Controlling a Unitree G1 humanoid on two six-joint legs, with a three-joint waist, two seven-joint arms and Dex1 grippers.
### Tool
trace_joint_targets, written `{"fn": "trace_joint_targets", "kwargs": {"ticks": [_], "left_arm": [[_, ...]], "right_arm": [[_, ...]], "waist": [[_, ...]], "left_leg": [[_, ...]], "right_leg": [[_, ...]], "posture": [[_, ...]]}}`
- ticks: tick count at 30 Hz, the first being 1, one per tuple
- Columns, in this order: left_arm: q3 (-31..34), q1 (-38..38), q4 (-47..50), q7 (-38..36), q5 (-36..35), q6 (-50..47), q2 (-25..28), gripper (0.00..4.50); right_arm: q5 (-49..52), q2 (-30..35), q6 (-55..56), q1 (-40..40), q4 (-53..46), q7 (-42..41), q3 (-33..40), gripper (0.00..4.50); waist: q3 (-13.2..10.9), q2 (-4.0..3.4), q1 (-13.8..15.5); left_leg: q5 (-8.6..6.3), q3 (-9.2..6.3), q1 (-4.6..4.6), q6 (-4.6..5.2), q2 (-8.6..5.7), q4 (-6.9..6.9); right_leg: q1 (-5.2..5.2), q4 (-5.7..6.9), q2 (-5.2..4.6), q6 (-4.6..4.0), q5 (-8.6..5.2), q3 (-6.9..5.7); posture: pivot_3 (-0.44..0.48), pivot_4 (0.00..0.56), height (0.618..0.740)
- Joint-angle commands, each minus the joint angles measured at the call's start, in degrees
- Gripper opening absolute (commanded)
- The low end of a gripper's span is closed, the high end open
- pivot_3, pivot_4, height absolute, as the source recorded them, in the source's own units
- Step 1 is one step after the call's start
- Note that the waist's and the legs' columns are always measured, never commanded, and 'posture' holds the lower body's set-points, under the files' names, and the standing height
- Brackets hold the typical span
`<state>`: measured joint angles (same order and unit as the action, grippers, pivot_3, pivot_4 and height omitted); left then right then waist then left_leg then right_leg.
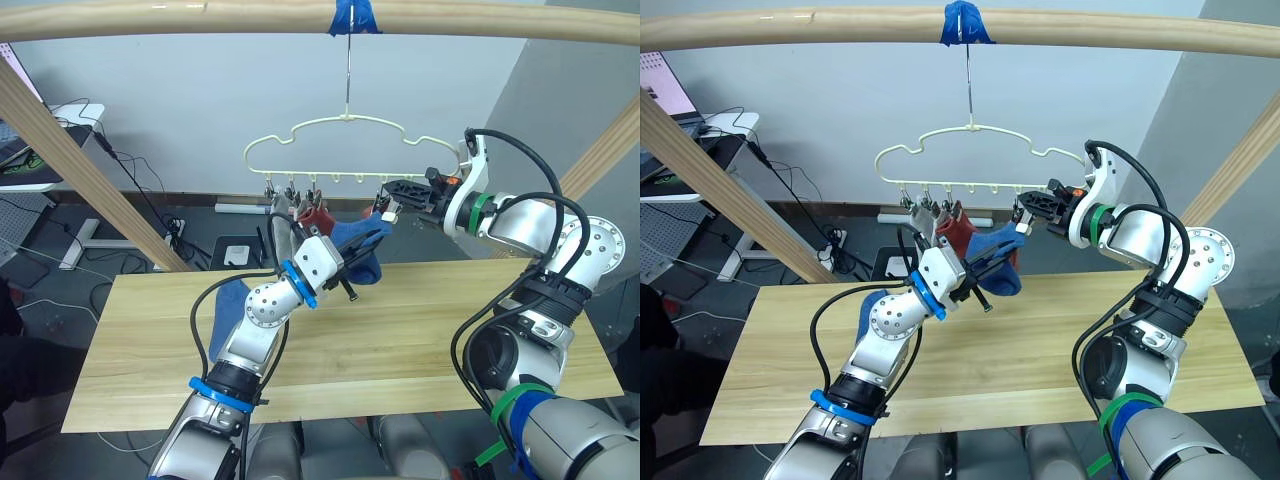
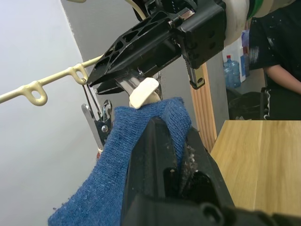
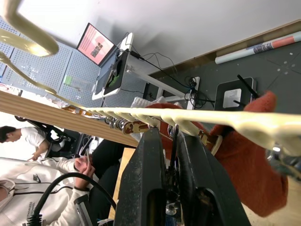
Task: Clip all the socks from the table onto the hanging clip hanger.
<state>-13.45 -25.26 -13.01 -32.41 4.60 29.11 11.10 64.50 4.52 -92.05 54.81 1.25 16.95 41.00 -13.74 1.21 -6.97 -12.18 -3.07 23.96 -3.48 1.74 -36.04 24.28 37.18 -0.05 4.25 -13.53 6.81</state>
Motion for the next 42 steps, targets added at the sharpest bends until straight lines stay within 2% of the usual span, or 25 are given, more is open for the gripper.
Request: {"fn": "trace_joint_targets", "kwargs": {"ticks": [1, 19, 23, 24, 28, 32, 39, 41, 42], "left_arm": [[-0.7, -1.3, 0.1, 0.5, -0.3, 1.5, -0.6, 0.02], [-0.9, -2.2, 0.2, 1.3, -0.1, 2.0, -1.3, 0.02], [-0.9, -2.4, 0.1, 1.4, 0.0, 1.9, -1.4, 0.0], [-0.9, -2.4, 0.1, 1.4, -0.1, 1.9, -1.4, 0.0], [-0.9, -2.7, -0.1, 1.5, -0.1, 1.8, -1.4, 0.0], [-1.0, -2.7, -0.1, 1.3, -0.1, 1.7, -1.3, 0.0], [-1.0, -2.9, -1.2, 1.1, -0.6, -0.3, -1.8, 0.0], [-0.9, -3.1, -2.0, 0.8, -1.3, -1.3, -2.2, 0.0], [-0.9, -3.2, -2.3, 0.5, -1.7, -1.8, -2.3, 0.26]], "right_arm": [[3.5, 0.1, -0.4, 0.5, -2.1, 0.1, -1.0, 0.04], [4.7, -1.2, -0.3, 0.1, -3.2, 1.7, -2.4, 0.04], [4.7, -1.5, -0.3, 0.0, -3.6, 2.0, -2.2, 1.37], [4.8, -1.5, -0.3, 0.0, -3.7, 2.0, -2.2, 1.88], [4.8, -1.0, -0.3, -0.2, -3.6, 1.9, -2.3, 3.01], [4.9, 0.3, -0.4, -0.5, -3.7, 1.3, -2.5, 4.34], [8.4, 10.3, -0.4, -3.8, -6.2, -4.0, -4.8, 4.43], [10.9, 15.1, -0.4, -7.0, -8.6, -6.8, -6.7, 4.43], [12.2, 17.9, -0.4, -8.7, -10.1, -9.0, -8.0, 4.47]], "waist": [[0.0, 0.0, -0.1], [0.0, 0.0, -1.0], [0.0, 0.01, -1.0], [0.0, 0.0, -1.0], [0.0, 0.01, -1.0], [0.0, 0.01, -1.0], [0.0, 0.0, -0.8], [0.0, 0.0, -0.8], [0.0, 0.0, -0.8]], "left_leg": [[0.0, 0.0, 0.0, 0.0, 0.0, 0.0], [0.0, 0.0, 0.03, 0.0, 0.0, 0.0], [0.0, -0.01, 0.03, 0.0, 0.0, 0.0], [0.0, -0.01, 0.04, 0.0, 0.0, 0.0], [0.0, -0.01, 0.04, 0.0, 0.0, 0.0], [0.0, -0.01, 0.04, 0.0, 0.0, 0.0], [0.0, -0.01, 0.08, 0.0, -0.02, 0.0], [0.0, -0.01, 0.09, 0.0, -0.02, 0.01], [0.0, -0.01, 0.09, 0.01, -0.02, 0.02]], "right_leg": [[0.0, 0.0, 0.0, 0.0, 0.0, 0.0], [0.02, -0.01, 0.0, 0.0, 0.0, 0.0], [0.02, -0.01, 0.0, 0.0, 0.0, 0.0], [0.01, -0.02, 0.0, 0.01, 0.0, 0.0], [0.01, -0.02, 0.0, 0.01, 0.0, 0.0], [0.01, -0.02, 0.0, 0.03, -0.01, 0.0], [0.01, -0.08, -0.01, 0.1, -0.06, 0.0], [0.01, -0.11, -0.02, 0.12, -0.07, 0.0], [0.01, -0.12, -0.02, 0.15, -0.09, 0.0]], "posture": [[-0.098, 0.209, 0.74], [-0.093, 0.203, 0.74], [-0.094, 0.208, 0.74], [-0.095, 0.207, 0.74], [-0.096, 0.207, 0.74], [-0.097, 0.214, 0.74], [-0.1, 0.222, 0.74], [-0.107, 0.224, 0.74], [-0.109, 0.221, 0.74]]}}
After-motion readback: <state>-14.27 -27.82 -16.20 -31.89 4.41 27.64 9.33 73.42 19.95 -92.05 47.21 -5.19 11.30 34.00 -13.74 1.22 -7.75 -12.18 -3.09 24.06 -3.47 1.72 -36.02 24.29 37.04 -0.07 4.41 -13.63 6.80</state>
